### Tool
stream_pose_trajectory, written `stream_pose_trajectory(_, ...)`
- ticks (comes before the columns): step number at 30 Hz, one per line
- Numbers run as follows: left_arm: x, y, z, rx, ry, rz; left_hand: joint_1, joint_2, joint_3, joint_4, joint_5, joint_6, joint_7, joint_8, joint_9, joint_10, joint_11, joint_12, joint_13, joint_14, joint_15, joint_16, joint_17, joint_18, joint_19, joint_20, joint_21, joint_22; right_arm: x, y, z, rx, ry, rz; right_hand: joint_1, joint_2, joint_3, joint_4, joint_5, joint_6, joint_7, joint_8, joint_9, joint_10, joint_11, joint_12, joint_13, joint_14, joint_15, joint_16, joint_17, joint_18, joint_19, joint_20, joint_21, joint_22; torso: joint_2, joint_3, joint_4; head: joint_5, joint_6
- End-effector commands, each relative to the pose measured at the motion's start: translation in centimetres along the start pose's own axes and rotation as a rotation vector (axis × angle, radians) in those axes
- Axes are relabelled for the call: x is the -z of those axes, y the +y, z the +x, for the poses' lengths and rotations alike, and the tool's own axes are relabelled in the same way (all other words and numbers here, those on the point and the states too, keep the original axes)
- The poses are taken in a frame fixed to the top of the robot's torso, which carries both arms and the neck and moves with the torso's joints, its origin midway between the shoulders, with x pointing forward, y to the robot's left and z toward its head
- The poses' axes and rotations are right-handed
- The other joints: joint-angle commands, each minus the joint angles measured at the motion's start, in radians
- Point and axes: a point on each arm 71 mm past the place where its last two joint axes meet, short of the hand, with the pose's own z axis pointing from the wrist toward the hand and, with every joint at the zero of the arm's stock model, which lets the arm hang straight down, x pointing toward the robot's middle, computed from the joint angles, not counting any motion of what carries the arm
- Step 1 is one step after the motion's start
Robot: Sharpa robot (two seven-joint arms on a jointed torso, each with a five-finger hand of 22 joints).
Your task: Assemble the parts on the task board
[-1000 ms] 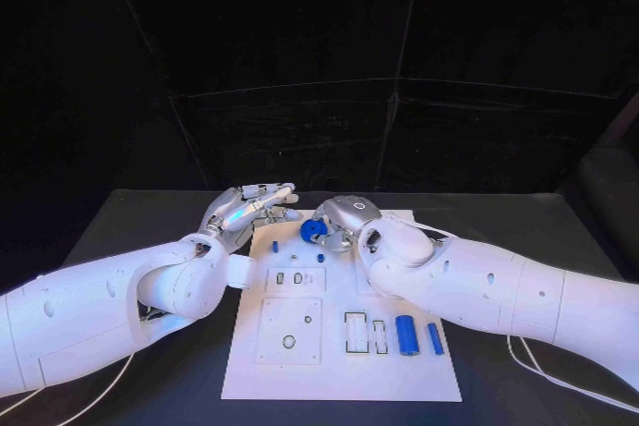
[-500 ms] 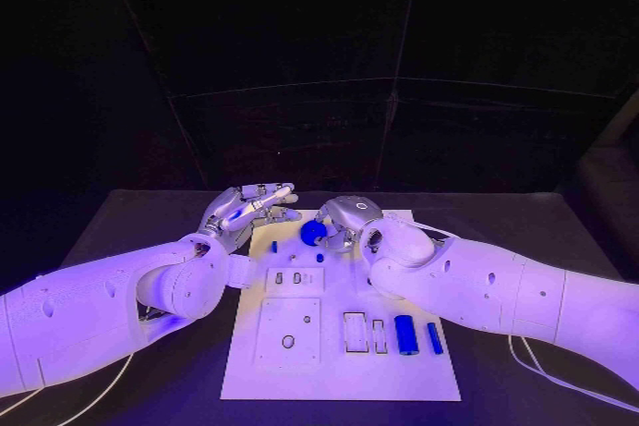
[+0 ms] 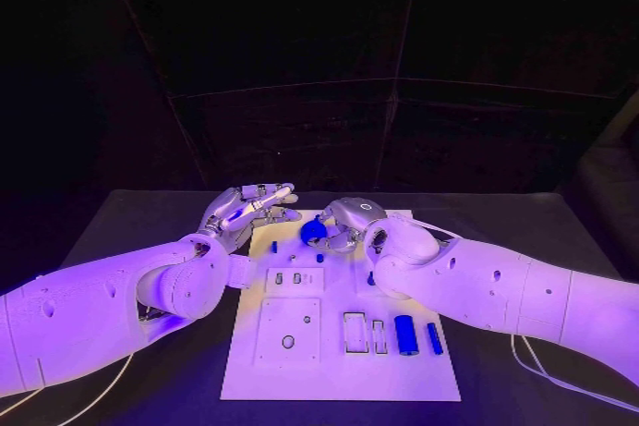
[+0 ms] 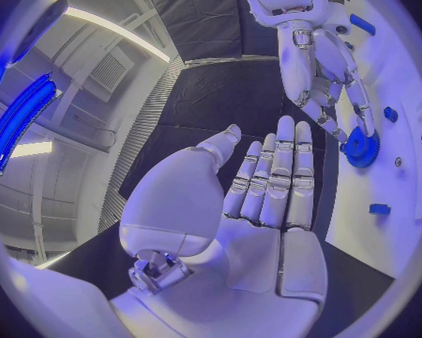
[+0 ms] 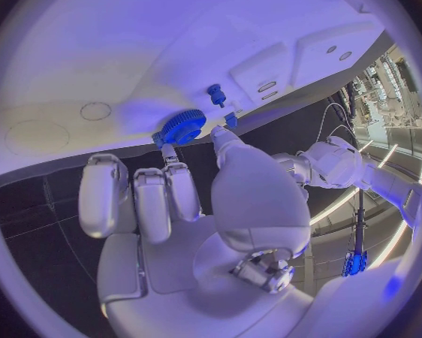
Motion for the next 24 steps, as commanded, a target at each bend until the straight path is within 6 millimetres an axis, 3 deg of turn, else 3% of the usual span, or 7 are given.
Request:
stream_pose_trajectory(1,-0.1,0.0,0.2,0.004,0.017,0.003,-0.005,0.006,0.006,0.001,0.002,-0.004,0.017,0.006,0.000,-0.004,0.000,0.004,-0.001,-0.004,0.003,-0.006,0.001,0.012,-0.001,0.003,-0.007,-0.001,-0.2,0.0,0.6,-0.042,0.079,0.003,-0.008,0.009,-0.025,0.017,0.007,-0.020,0.000,-0.010,-0.002,0.002,0.008,0.001,0.096,0.082,0.006,0.004,0.169,-0.012,0.001,0.006,0.004,0.001,0.000,0.0001,0.0033,-0.001,-0.002)
stream_pose_trajectory(5,-0.1,0.0,0.2,0.004,0.017,0.003,-0.005,0.006,0.006,0.001,0.002,-0.004,0.017,0.006,0.000,-0.004,0.000,0.004,-0.001,-0.004,0.003,-0.006,0.001,0.012,-0.001,0.003,-0.007,-0.001,-0.3,0.0,0.7,-0.045,0.099,0.010,-0.006,0.015,-0.033,0.022,0.009,-0.036,0.000,-0.014,-0.004,0.002,0.008,0.000,0.095,0.082,0.006,0.004,0.169,-0.012,0.001,0.006,0.004,0.001,0.000,-0.0001,0.0016,0.001,-0.003)
stream_pose_trajectory(10,-0.1,0.0,0.2,0.003,0.016,0.003,-0.005,0.006,0.006,0.001,0.002,-0.004,0.017,0.006,0.000,-0.004,0.000,0.004,-0.001,-0.004,0.003,-0.006,0.001,0.012,-0.001,0.003,-0.007,-0.001,-0.2,-0.3,0.7,-0.042,0.106,0.021,0.011,0.031,-0.054,0.029,0.043,-0.050,0.001,-0.019,-0.004,0.001,0.009,-0.001,0.095,0.082,0.007,0.004,0.169,-0.012,0.001,0.007,0.004,0.001,0.000,-0.0004,-0.0002,0.002,-0.004)
stream_pose_trajectory(18,-0.1,-0.1,0.0,0.002,0.013,0.003,-0.007,0.005,0.009,0.000,0.002,-0.004,0.017,0.007,0.000,-0.005,0.001,0.004,-0.001,-0.005,0.004,-0.008,0.002,0.012,-0.001,0.003,-0.007,-0.001,0.6,-0.7,0.1,-0.046,0.058,0.013,0.042,0.051,-0.082,0.031,0.082,0.029,0.002,-0.004,0.004,0.005,0.010,0.003,0.101,0.082,0.008,0.004,0.169,-0.013,0.003,0.008,0.006,0.005,0.000,0.0010,-0.0003,0.005,-0.004)
stream_pose_trajectory(24,0.0,-0.1,-0.2,-0.001,0.007,0.004,-0.007,0.005,0.009,0.000,0.002,-0.004,0.017,0.007,0.000,-0.005,0.001,0.004,-0.001,-0.005,0.004,-0.008,0.002,0.012,-0.001,0.003,-0.007,-0.001,1.8,-1.5,-1.2,-0.098,-0.069,-0.014,0.078,0.057,-0.101,0.020,0.118,0.037,0.001,-0.007,0.002,0.008,0.008,0.004,0.103,0.081,0.007,0.004,0.168,-0.014,0.006,0.007,0.009,0.010,-0.002,0.0023,-0.0034,0.006,-0.001)
